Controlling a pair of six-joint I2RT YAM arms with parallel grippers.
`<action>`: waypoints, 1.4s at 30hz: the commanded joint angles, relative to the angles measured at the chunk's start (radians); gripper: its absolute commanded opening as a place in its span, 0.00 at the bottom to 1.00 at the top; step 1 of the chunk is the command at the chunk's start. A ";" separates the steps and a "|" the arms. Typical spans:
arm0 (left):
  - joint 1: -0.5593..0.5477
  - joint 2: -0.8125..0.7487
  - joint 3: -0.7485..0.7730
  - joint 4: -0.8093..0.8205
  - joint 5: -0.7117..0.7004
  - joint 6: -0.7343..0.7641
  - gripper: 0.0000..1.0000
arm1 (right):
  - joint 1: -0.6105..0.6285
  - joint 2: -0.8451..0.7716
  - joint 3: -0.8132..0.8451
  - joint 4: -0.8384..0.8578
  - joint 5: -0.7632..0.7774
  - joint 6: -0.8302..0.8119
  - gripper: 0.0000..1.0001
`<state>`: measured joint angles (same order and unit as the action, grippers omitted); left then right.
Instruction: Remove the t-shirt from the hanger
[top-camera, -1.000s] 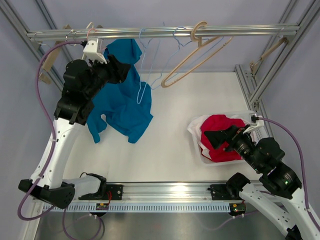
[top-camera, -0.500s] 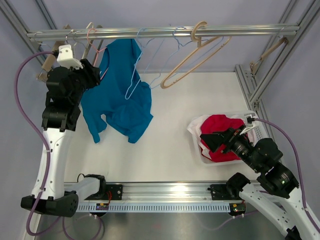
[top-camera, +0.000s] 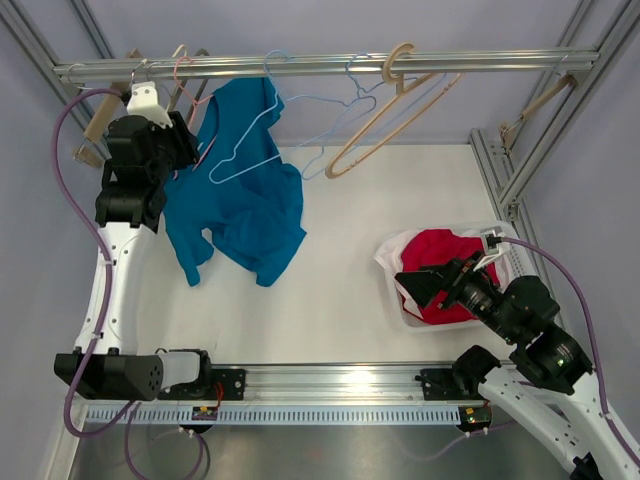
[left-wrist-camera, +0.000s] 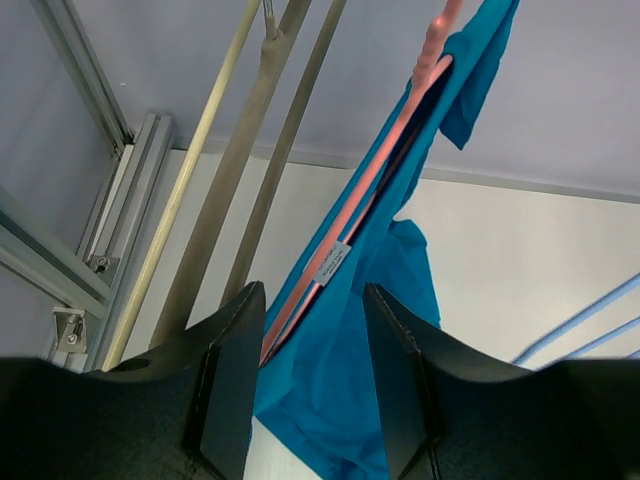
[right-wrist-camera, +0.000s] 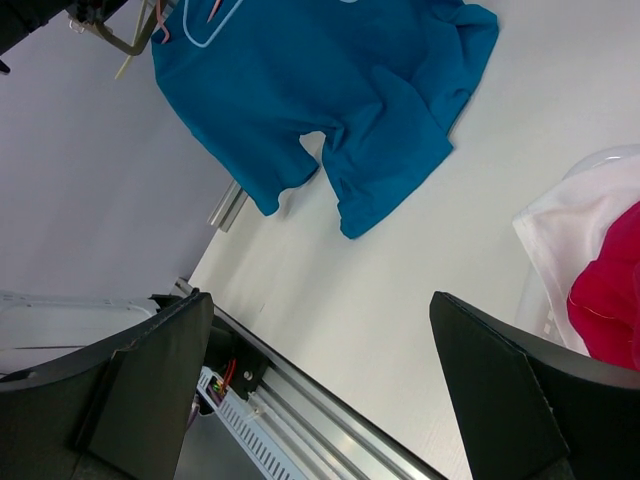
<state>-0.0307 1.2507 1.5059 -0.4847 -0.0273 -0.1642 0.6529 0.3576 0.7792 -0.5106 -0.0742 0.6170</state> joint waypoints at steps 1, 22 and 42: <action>0.005 0.039 0.066 0.037 0.018 0.023 0.47 | -0.003 0.003 -0.008 0.046 -0.056 -0.017 0.99; 0.000 -0.091 -0.096 0.159 0.145 -0.123 0.00 | -0.004 0.035 0.014 0.093 -0.125 0.015 0.97; -0.021 -0.244 0.005 0.169 0.343 -0.212 0.00 | 0.049 0.211 0.066 0.282 -0.250 0.036 0.96</action>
<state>-0.0486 1.0782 1.5166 -0.4080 0.2852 -0.3492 0.6609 0.5247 0.8024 -0.3080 -0.2619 0.6624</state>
